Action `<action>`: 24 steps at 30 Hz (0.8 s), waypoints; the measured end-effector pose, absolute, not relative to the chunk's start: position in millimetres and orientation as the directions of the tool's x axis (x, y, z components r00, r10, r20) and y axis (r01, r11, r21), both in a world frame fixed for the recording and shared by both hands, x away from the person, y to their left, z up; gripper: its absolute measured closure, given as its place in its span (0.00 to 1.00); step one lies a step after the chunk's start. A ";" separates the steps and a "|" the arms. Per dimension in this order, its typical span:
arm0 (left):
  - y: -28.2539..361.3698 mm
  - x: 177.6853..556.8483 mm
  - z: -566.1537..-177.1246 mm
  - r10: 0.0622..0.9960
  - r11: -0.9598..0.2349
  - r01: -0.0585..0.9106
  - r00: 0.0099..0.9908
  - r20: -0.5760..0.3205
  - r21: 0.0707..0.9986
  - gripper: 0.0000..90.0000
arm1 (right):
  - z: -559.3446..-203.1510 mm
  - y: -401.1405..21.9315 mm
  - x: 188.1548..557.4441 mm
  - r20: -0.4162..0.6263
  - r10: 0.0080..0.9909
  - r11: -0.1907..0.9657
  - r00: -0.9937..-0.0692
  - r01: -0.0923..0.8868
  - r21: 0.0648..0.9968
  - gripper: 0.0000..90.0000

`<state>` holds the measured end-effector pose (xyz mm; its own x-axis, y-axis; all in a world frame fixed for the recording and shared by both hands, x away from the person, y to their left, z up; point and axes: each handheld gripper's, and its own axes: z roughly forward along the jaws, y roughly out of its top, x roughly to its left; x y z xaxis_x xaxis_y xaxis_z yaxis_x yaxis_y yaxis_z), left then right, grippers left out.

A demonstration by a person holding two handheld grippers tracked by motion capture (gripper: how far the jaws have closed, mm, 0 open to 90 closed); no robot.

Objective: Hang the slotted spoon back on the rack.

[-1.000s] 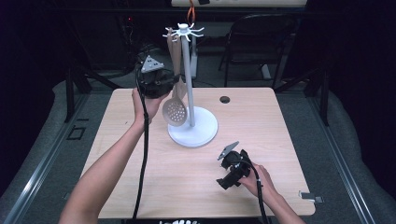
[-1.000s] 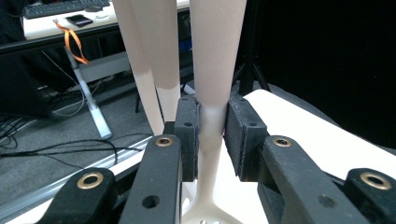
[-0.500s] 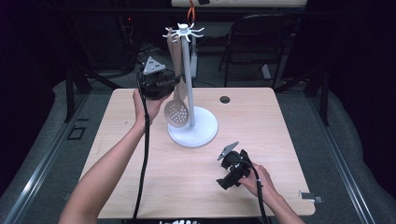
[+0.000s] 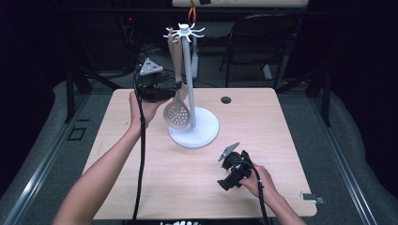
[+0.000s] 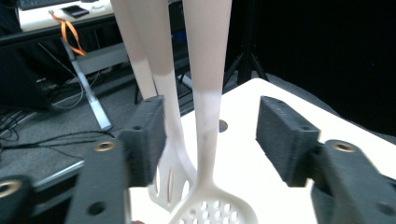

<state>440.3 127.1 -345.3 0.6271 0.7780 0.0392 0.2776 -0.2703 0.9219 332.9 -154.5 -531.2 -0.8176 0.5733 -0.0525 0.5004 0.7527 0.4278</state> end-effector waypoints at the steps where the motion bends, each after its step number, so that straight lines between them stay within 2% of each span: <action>1: 128.4 438.7 -345.4 0.780 -0.274 0.281 0.625 0.041 0.920 0.42 | -531.2 -154.5 332.9 -0.053 0.573 0.753 -0.818 0.500 0.428 0.04; 10: 149.1 419.8 -351.3 0.796 -0.296 0.307 0.602 0.056 0.904 0.26 | -530.6 -154.5 332.0 -0.050 0.579 0.744 -0.814 0.502 0.442 0.04; 24: 188.4 378.1 -374.3 0.824 -0.335 0.370 0.560 0.080 0.867 0.17 | -530.2 -155.1 332.5 -0.053 0.580 0.740 -0.813 0.498 0.452 0.03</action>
<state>378.1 188.4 -374.3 0.5604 0.8244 0.0800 0.3696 -0.3353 0.8666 332.5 -155.1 -530.2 -0.8127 0.5802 -0.0532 0.4984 0.7396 0.4524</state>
